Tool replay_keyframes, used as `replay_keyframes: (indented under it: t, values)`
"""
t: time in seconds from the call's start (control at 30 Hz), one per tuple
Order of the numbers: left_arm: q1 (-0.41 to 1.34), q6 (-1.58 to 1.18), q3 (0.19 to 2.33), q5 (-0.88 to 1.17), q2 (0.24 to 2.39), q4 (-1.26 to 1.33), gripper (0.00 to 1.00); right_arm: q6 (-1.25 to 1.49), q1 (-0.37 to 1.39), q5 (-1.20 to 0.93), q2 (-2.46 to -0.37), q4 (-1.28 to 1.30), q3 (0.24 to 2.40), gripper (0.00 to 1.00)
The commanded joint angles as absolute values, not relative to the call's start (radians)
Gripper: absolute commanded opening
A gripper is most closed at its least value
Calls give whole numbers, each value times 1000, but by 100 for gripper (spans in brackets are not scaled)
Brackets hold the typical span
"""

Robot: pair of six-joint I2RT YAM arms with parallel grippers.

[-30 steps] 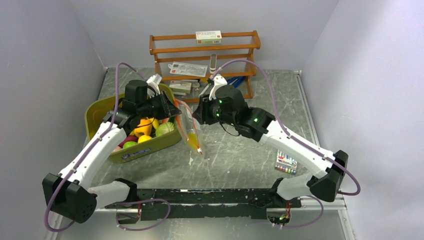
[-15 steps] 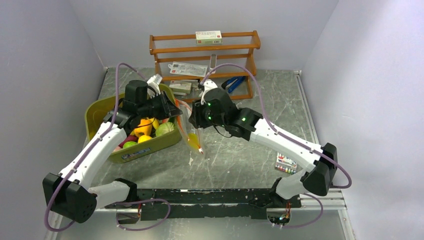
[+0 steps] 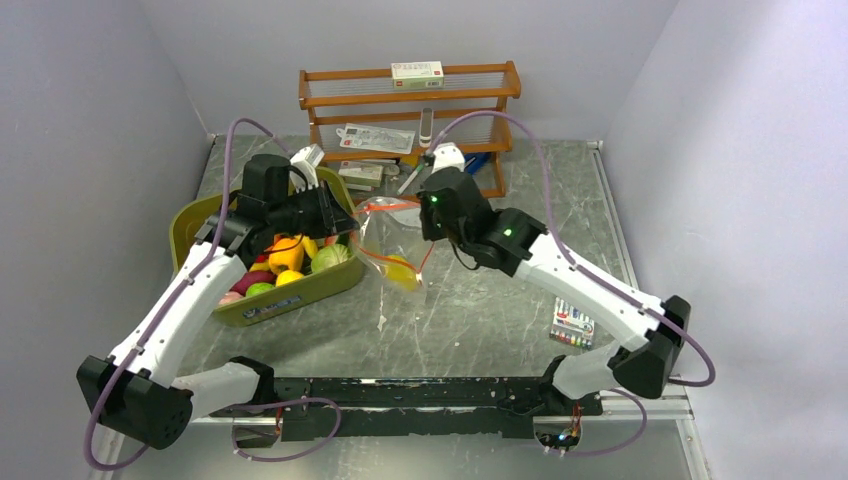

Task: Place the food in the zip-top bag and seal the zipper
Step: Open the zipper of the food storage bag.

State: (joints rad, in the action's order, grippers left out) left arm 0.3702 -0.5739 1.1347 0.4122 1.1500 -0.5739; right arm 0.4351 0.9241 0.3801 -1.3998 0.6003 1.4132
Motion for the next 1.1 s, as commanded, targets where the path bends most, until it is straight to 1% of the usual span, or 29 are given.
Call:
replay_keyframes:
  t: [0.0,0.17,0.2,0.23,0.3,0.37,0.43,0.57,0.6,0.63,0.87,1.0,1.07]
  values:
    - [371,-533,1169,385,1146,-640,7,383,899,477,-1320,613,1406,0]
    - [371,-527,1158,438,1143,-621,7,387,896,404,-1275,549,1362,0]
    - [371,-523,1160,447,1142,-618,8,384,896,383,-1266,522,1346,0]
    - [371,-518,1162,454,1140,-609,12,384,896,368,-1257,496,1331,0]
    - [371,-513,1163,460,1131,-595,26,391,897,349,-1255,467,1313,0]
    - [371,-507,1166,446,1111,-581,45,392,897,352,-1267,473,1315,0]
    - [371,-497,1174,405,1088,-582,59,390,897,362,-1273,478,1311,0]
    - [370,-476,1197,286,1065,-608,76,384,897,374,-1266,465,1281,0]
    - [371,-471,1207,260,1064,-620,96,383,897,379,-1263,466,1276,0]
    - [371,-466,1218,223,1064,-634,99,380,897,386,-1260,467,1272,0]
    - [371,-435,1247,37,1057,-701,99,361,897,463,-1253,542,1311,0]
    - [362,-498,1284,-202,1087,-826,99,361,896,427,-1246,543,1300,0]
    - [349,-513,1277,-264,1096,-835,99,357,896,390,-1237,520,1275,0]
